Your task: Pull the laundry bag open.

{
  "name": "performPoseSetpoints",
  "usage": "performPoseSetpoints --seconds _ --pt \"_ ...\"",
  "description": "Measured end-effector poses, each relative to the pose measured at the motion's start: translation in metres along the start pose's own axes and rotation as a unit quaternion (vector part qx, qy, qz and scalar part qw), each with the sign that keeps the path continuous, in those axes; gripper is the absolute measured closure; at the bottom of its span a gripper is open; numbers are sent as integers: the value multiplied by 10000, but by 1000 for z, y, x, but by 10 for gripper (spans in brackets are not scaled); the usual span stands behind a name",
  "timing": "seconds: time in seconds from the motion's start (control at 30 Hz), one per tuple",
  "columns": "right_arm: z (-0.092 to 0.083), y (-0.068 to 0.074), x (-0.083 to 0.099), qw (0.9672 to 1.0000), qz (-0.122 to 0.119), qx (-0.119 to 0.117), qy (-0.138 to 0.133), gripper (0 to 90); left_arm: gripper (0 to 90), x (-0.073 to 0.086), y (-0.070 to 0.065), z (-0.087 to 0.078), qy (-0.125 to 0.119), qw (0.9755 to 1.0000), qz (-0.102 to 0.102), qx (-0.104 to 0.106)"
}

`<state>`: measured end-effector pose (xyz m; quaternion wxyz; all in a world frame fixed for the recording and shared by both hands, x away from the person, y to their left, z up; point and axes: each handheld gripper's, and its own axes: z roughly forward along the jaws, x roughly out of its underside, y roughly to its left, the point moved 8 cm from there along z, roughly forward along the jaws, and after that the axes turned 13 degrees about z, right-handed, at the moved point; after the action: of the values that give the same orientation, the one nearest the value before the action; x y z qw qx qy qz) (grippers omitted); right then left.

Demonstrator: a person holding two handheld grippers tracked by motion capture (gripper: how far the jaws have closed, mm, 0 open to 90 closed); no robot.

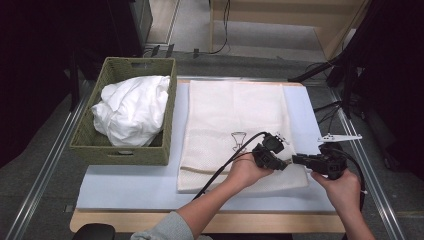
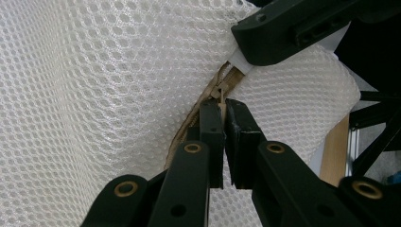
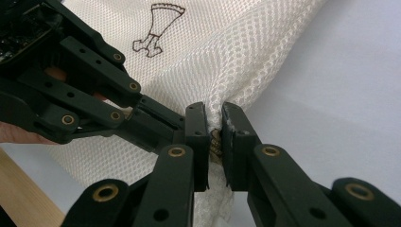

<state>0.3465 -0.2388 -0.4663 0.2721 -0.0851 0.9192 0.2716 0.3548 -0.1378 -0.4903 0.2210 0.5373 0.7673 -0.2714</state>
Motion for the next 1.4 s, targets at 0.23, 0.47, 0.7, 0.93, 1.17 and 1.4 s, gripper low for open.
performPoseSetpoints --seconds 0.23,0.47,0.7,0.93,1.17,1.4 --pt "-1 -1 -1 10000 -21 19 0 841 876 3 1 -4 -108 9998 -78 113" --pt "-2 -1 -1 10000 -42 -21 14 844 878 5 1 -7 -134 9998 -52 99" --pt "-3 1 -2 9999 -146 29 -6 854 883 8 3 -10 -74 9998 -137 88" --pt "-6 -5 -4 9998 -99 100 -132 857 883 26 17 -21 20 9996 -279 -49" --pt "-5 -8 -5 9998 -29 49 -201 855 880 29 13 -26 -88 9996 -253 0" --pt "-4 -9 -1 9999 17 14 -143 853 879 30 11 -28 -112 9997 -227 35"
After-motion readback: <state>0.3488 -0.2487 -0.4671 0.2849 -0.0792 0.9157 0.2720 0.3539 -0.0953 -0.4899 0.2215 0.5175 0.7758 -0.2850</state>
